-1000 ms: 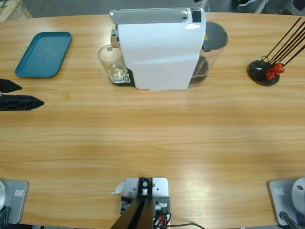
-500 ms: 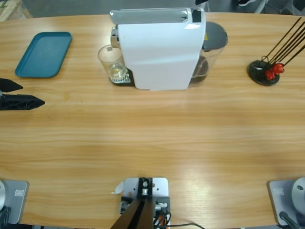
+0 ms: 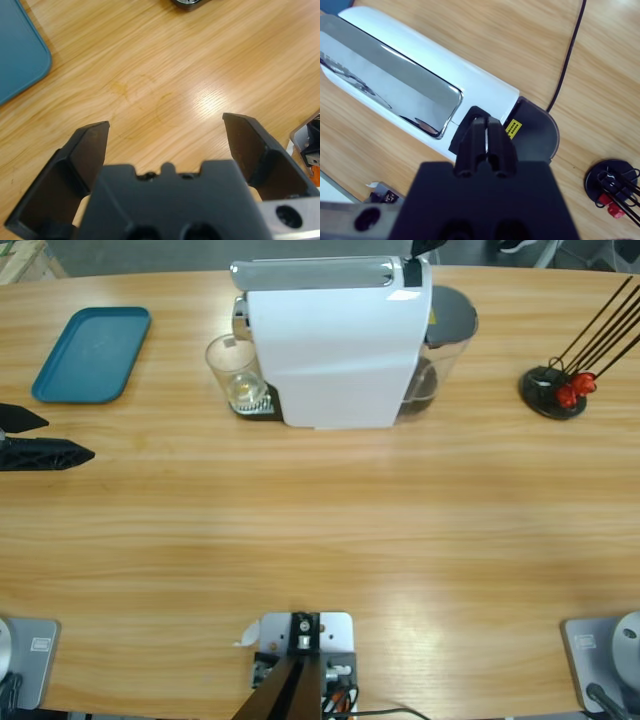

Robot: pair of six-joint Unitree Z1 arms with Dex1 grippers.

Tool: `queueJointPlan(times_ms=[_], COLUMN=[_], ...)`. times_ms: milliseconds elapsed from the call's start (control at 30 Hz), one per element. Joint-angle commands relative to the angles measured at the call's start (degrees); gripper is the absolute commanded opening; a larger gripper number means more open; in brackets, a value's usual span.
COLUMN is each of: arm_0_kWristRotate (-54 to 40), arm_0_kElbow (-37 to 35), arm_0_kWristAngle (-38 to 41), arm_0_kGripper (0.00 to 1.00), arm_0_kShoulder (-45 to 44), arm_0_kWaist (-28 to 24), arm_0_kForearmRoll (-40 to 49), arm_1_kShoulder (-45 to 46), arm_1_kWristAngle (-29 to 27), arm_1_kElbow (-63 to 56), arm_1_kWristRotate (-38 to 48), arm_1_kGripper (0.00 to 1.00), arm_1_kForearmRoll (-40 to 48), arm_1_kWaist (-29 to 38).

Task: Pour coffee

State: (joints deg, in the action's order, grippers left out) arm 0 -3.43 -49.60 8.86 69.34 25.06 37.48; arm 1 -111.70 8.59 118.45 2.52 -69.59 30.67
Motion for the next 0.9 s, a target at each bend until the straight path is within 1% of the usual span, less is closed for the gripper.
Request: queueJointPlan(times_ms=[33,667,800,833,867,900], arm_0_kWristRotate=[-0.2,-0.2,-0.2,-0.2,-0.2,-0.2], arm_0_kElbow=[1.7,2.1,2.1,2.1,2.1,2.1], arm_0_kWristAngle=[0.5,0.5,0.5,0.6,0.6,0.6], arm_0_kGripper=[0.991,0.991,0.991,0.991,0.991,0.991], arm_0_kShoulder=[1.1,1.3,1.3,1.2,1.2,1.0], arm_0_kWaist=[0.5,0.6,0.6,0.6,0.6,0.7], arm_0_kForearmRoll=[-0.7,-1.2,-1.3,-1.4,-1.4,-1.5], arm_1_kShoulder=[-3.8,-3.9,-1.7,-0.9,0.1,1.4], arm_1_kWristAngle=[1.0,-1.0,-1.3,-1.0,-0.9,-0.8], arm_1_kElbow=[-2.6,-3.7,1.1,2.9,5.3,7.0], arm_1_kWristRotate=[-0.7,-0.9,-2.4,-2.8,-2.9,-3.0], arm_1_kGripper=[0.0,0.0,0.0,0.084,0.48,0.623], arm_1_kForearmRoll=[-0.4,-2.5,-2.3,-2.3,-2.4,-2.4], arm_1_kWaist=[0.5,2.8,2.8,2.8,3.0,3.2])
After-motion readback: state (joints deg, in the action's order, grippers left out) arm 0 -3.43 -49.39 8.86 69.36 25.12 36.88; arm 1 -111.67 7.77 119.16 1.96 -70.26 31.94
